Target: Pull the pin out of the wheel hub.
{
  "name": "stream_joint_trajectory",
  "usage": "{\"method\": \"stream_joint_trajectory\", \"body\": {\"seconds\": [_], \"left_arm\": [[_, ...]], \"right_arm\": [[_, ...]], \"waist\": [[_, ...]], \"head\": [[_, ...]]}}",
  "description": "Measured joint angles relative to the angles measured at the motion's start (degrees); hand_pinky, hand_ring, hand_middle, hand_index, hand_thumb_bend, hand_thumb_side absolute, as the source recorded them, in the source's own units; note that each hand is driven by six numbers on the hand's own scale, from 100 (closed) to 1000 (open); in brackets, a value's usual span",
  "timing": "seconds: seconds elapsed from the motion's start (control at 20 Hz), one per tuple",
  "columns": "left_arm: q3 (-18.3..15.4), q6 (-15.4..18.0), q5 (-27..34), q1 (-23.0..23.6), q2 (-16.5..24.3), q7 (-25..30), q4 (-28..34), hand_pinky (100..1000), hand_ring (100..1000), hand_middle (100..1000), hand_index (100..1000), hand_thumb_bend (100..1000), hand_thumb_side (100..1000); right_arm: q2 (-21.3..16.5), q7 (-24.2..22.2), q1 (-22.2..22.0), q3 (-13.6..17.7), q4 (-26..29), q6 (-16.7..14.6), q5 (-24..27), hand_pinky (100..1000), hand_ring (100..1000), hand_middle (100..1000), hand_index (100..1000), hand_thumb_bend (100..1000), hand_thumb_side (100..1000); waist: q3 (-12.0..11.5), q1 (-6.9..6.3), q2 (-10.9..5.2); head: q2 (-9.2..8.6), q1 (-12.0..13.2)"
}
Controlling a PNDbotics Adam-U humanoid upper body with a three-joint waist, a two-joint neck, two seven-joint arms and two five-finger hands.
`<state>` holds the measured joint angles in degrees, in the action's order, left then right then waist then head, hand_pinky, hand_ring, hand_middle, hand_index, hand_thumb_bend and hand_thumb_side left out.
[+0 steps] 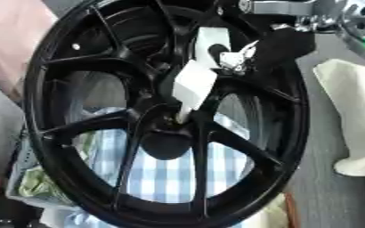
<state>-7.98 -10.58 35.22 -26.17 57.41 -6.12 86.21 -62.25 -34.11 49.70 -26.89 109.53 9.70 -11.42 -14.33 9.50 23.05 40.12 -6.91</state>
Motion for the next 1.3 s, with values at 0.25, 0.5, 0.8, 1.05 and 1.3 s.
{"method": "stream_joint_trajectory", "body": {"seconds": [0.25,0.5,0.8,1.05,1.3], "left_arm": [[0.0,0.0,0.0,0.0,-0.4,0.0,0.0,762,736,597,706,235,700],[0.0,0.0,0.0,0.0,-0.4,0.0,0.0,762,736,598,706,233,701],[0.0,-0.1,-0.2,-0.1,-0.5,0.1,0.0,765,737,599,707,227,706],[0.0,-0.1,-0.3,-0.1,-0.5,0.2,0.0,767,738,600,708,222,711],[0.0,-0.2,-0.3,-0.1,-0.5,0.2,0.0,769,739,601,708,219,713]], "right_arm": [[0.5,-0.4,0.2,-0.5,-1.1,0.0,0.0,905,963,840,921,100,732],[0.6,-0.9,0.3,-0.9,-2.3,-0.3,-0.1,903,959,837,921,100,719],[1.3,-1.2,0.8,-1.3,-3.5,-0.6,-0.1,895,940,811,917,100,685],[1.6,-1.6,1.3,-1.4,-4.2,-0.8,0.2,884,913,643,850,100,671],[2.5,-0.3,1.7,-1.4,-5.2,-1.1,2.1,861,873,498,731,100,585]], "waist": [[-0.2,0.22,0.27],[-0.3,0.26,0.42],[-0.6,0.48,0.61],[-0.6,0.51,0.64],[-0.7,0.53,0.69]], "head": [[-0.22,0.0],[-0.46,0.0],[-0.49,-0.1],[-0.5,-0.1],[-0.5,0.0]]}}
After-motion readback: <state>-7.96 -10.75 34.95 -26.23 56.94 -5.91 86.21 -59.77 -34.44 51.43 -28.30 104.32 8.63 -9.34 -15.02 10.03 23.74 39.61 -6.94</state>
